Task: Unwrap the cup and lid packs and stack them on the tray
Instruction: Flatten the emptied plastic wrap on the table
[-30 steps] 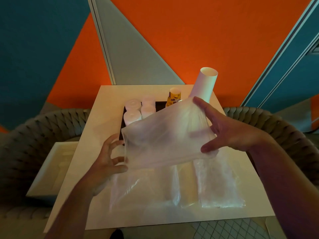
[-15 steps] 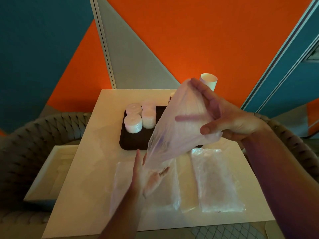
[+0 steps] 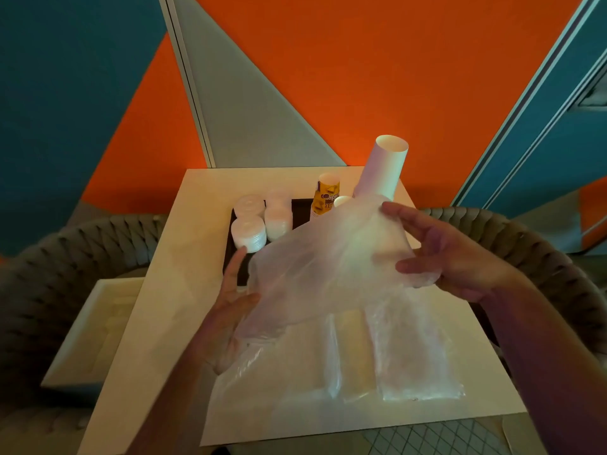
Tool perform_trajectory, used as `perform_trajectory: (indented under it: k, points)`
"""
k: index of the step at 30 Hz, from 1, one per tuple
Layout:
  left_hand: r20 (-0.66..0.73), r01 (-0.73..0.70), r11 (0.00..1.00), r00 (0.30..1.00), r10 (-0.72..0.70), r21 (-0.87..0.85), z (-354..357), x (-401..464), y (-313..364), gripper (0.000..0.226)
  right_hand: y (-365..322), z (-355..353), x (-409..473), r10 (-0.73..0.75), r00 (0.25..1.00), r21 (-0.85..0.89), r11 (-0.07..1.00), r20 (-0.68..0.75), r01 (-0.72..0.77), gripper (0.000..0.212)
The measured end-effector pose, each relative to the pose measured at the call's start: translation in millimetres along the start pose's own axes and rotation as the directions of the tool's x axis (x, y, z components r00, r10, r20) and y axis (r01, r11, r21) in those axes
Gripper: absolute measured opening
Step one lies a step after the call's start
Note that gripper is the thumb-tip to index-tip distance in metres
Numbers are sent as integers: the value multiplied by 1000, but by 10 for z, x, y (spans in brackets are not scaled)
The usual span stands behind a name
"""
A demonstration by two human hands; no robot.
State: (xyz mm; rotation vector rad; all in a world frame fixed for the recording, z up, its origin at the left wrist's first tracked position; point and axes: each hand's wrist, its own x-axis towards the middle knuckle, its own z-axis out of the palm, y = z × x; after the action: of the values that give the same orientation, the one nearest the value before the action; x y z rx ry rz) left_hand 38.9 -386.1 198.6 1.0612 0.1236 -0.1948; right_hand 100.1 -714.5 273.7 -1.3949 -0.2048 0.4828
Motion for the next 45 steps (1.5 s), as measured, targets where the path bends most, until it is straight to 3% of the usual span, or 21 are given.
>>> perform_trajectory:
  k: [3, 8, 11, 13, 16, 19, 28, 36, 40, 42, 45]
  points:
    - [71, 69, 996, 995, -66, -48, -16, -22, -12, 55, 188, 59, 23, 23, 998, 4, 1000, -50, -22, 92]
    - [-68, 39, 996, 997, -33, 79, -116, -5, -24, 60, 371, 92, 13, 23, 999, -23, 999, -32, -24, 106]
    - [-90, 50, 990, 995, -38, 131, -239, -22, 45, 72, 429, 54, -20, 69, 998, -130, 989, 4, -68, 112]
    - [-57, 62, 984, 997, -53, 166, -314, -41, 79, 78, 468, 69, -31, 78, 997, -151, 986, 5, -76, 107]
    - [28, 146, 963, 987, -156, 227, -354, -79, 94, 81, 575, 167, -13, 74, 994, -73, 994, -75, -80, 81]
    - [59, 216, 915, 966, -251, 341, -371, -112, 89, 90, 716, 242, 18, 68, 992, -149, 985, -108, -84, 68]
    - [62, 226, 765, 943, -327, 603, -690, -191, 231, 131, 892, 270, 24, 210, 973, -483, 864, 91, -142, 139]
    - [-46, 212, 378, 914, -402, 901, -850, -84, 190, 144, 1231, 315, 267, 231, 964, -783, 620, 131, -42, 157]
    - [-89, 244, 295, 886, -455, 924, -932, 105, 58, 146, 1450, 306, 382, 283, 954, -832, 549, 93, -81, 155]
    - [-112, 266, 271, 873, -475, 925, -962, 174, -17, 146, 1555, 354, 427, 165, 985, -854, 506, -41, -120, 143]
    - [-127, 306, 274, 845, -520, 912, -982, 250, -97, 144, 1731, 626, 500, -129, 979, -880, 468, -157, -80, 99]
